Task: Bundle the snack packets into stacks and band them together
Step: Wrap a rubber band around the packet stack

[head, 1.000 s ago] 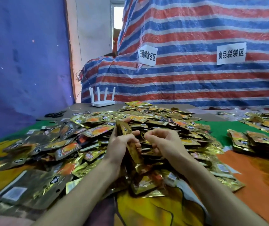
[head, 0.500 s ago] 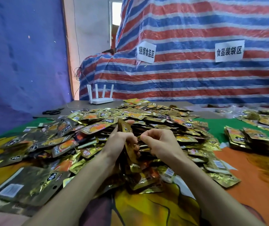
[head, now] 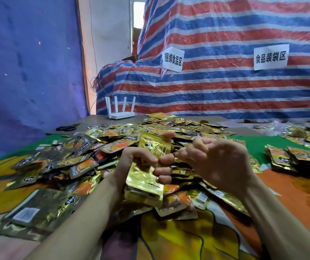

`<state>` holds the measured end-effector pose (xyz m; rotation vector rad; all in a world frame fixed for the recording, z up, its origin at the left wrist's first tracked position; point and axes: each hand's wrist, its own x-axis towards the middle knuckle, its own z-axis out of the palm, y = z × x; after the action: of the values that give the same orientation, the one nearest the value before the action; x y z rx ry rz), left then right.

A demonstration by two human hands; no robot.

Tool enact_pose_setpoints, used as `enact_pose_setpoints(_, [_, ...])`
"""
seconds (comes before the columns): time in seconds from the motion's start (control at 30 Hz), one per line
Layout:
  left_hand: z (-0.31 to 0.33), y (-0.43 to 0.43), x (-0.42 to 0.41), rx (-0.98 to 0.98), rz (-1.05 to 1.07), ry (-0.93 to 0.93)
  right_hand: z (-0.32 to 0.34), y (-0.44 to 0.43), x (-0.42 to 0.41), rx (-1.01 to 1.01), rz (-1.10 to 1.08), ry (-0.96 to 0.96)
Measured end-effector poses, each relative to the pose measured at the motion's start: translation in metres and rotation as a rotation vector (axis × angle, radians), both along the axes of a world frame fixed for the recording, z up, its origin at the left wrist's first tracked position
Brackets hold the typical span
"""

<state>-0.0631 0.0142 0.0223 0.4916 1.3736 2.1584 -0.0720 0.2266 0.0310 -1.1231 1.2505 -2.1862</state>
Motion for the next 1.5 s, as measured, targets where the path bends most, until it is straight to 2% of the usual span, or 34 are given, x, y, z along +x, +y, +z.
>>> enact_pose_setpoints(0.1, [-0.003, 0.0, 0.003, 0.196, -0.17, -0.023, 0.0, -0.002, -0.001, -0.122, -0.046, -0.134])
enact_pose_setpoints(0.2, [-0.002, 0.002, 0.0, 0.191, -0.194, 0.003, -0.002, -0.009, -0.002, -0.143, -0.175, -0.187])
enact_pose_setpoints(0.33, [-0.005, 0.005, -0.002, 0.139, -0.211, 0.018, -0.004, -0.018, 0.0, -0.085, -0.291, -0.139])
enact_pose_setpoints(0.47, [-0.009, 0.006, -0.005, 0.173, -0.195, -0.033, -0.008, -0.019, -0.001, 0.015, -0.334, -0.05])
enact_pose_setpoints(0.57, [-0.009, 0.01, -0.004, 0.081, 0.053, 0.005, -0.011, -0.024, 0.002, 0.141, -0.399, 0.008])
enact_pose_setpoints(0.67, [-0.011, 0.015, -0.007, -0.108, 0.523, 0.14, -0.014, -0.029, 0.005, 0.28, -0.575, 0.1])
enact_pose_setpoints(0.77, [-0.012, 0.018, -0.012, 0.056, 0.945, 0.278, -0.017, -0.037, 0.008, 0.351, -0.699, 0.166])
enact_pose_setpoints(0.83, [-0.009, 0.018, -0.013, 0.151, 1.097, 0.342, -0.021, -0.045, 0.012, 0.339, -0.706, 0.171])
enact_pose_setpoints(1.0, [-0.002, 0.022, -0.005, 0.168, 1.22, 0.436, -0.028, -0.059, 0.013, 0.313, -0.708, 0.131])
enact_pose_setpoints(1.33, [-0.002, 0.022, -0.013, 0.328, 1.219, 0.458, -0.038, -0.07, 0.017, 0.226, -0.754, 0.135])
enact_pose_setpoints(1.5, [0.0, 0.022, -0.011, 0.277, 1.298, 0.573, -0.039, -0.073, 0.02, 0.177, -0.763, 0.149])
